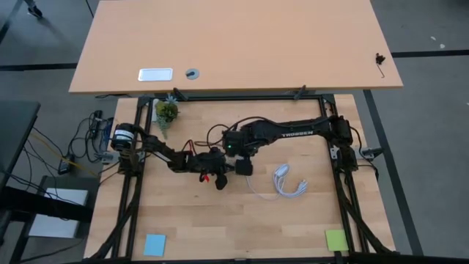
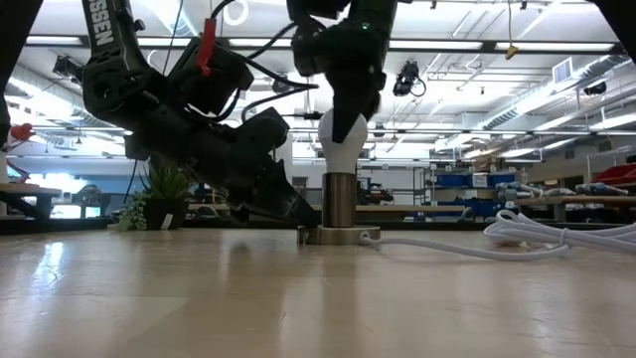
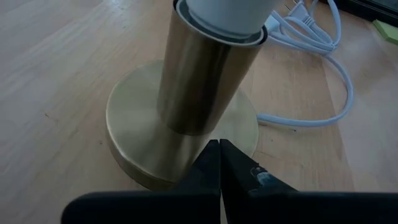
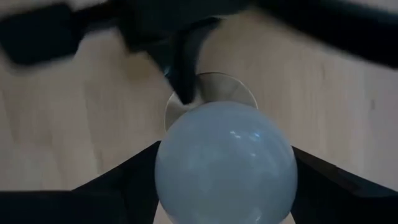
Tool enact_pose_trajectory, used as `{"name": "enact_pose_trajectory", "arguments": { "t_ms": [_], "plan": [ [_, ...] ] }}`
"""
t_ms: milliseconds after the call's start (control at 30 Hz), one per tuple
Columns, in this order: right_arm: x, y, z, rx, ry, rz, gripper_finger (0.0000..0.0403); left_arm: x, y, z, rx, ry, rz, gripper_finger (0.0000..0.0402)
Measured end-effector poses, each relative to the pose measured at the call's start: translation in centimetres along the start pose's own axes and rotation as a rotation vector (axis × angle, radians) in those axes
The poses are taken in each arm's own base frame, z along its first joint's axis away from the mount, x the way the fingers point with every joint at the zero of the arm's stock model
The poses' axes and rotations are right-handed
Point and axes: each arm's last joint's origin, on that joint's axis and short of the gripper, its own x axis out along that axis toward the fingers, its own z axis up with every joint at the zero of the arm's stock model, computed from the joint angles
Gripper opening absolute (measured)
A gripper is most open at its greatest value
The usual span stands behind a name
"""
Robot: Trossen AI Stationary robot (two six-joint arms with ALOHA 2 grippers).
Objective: Screw lightbulb
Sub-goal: Remove the lightbulb from the lamp socket
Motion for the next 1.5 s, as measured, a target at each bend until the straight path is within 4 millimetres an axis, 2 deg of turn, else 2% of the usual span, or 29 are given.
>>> {"name": "enact_pose_trajectory", "arguments": {
  "t_ms": [200, 333, 700, 1000, 1067, 1333, 1500],
  "plan": [
    [0.0, 0.1, 0.0, -0.482, -0.002, 0.005, 0.0299, 0.0, 0.0, 0.0, 0.000, 0.002, -0.004, 0.0000],
    [0.0, 0.1, 0.1, -0.582, -0.012, -0.004, 0.0304, 0.0, 0.0, 0.0, 0.000, 0.004, -0.007, 0.0000],
    [-0.3, 1.6, -0.2, -0.415, 0.008, -0.045, 0.0315, 0.0, -0.1, 0.0, 0.003, 0.009, -0.019, 0.0000],
    [-3.1, 2.2, 0.8, -0.348, -0.058, -0.071, 0.0317, 0.0, -0.1, -0.1, 0.004, 0.010, -0.020, 0.0000],
    [-3.6, 2.2, 0.9, -0.257, -0.066, -0.067, 0.0316, 0.0, -0.1, -0.1, 0.004, 0.010, -0.019, 0.0000],
    [-3.9, 1.2, 0.8, 0.334, -0.060, -0.058, 0.0324, 0.0, -0.1, -0.1, 0.004, 0.009, -0.018, 0.0000],
    [-3.9, 1.1, 1.0, 0.481, -0.076, -0.037, 0.0327, 0.0, 0.0, -0.1, 0.003, 0.009, -0.017, 0.0000]
  ]
}}
